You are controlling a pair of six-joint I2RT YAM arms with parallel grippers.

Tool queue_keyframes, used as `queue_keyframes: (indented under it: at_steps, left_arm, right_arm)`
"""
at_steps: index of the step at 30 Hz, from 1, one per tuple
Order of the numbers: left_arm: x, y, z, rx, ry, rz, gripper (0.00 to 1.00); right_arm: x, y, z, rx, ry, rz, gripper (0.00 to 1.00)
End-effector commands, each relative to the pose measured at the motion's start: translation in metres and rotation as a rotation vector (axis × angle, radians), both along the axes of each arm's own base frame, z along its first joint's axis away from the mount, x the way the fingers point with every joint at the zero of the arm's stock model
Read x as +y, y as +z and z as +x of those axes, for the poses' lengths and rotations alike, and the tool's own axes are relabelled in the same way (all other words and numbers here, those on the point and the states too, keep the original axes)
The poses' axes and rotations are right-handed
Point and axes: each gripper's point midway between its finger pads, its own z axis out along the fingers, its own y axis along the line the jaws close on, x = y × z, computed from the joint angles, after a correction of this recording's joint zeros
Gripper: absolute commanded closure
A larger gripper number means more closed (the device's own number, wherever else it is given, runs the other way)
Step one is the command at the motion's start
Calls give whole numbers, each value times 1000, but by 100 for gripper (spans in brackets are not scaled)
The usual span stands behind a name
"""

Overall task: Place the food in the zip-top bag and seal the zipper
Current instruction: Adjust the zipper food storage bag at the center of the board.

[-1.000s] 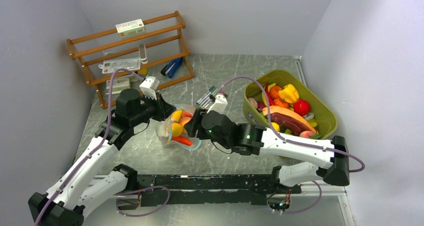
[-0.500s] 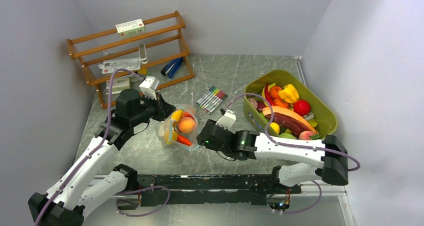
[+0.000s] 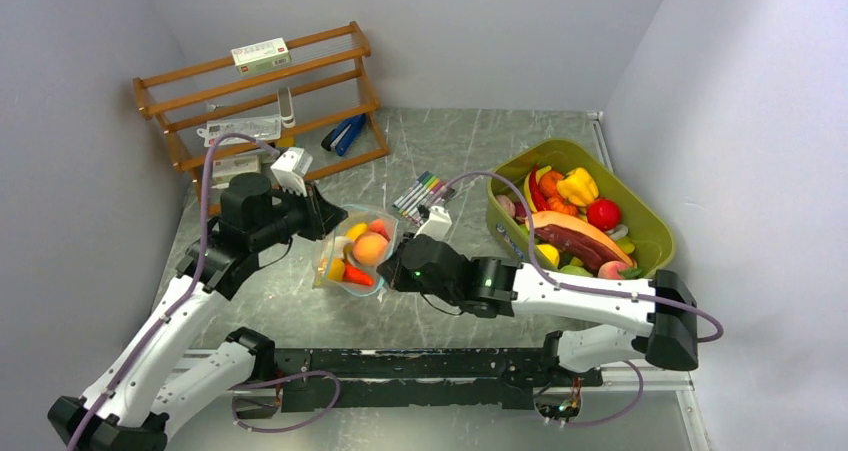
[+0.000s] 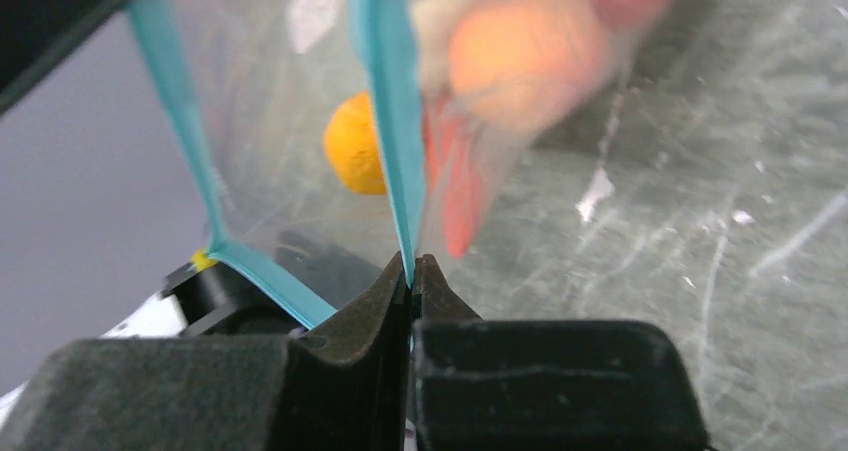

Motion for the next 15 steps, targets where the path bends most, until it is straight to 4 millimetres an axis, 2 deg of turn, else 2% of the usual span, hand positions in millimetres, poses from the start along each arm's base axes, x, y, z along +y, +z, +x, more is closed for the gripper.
queue_keyframes:
  at_steps: [1,2,7,12,15]
  left_arm:
    - [5,38,-15,-42,-20,-15,93]
    - [6,40,-19,-35,-20,-17,93]
    - [4,52,-31,-20,-42,-58,93]
    - [9,43,-35,30,5,-85,93]
    - [11,35,-38,61,34,-111,93]
  right_arm:
    - [22,76,-1,-193,157,115,100]
    - [25,84,-1,-221,184,106,100]
    - [34,93,-1,-272,320,9,100]
    - [31,81,11,-304,414,-90,100]
    - [14,65,36,-291,398,-137,100]
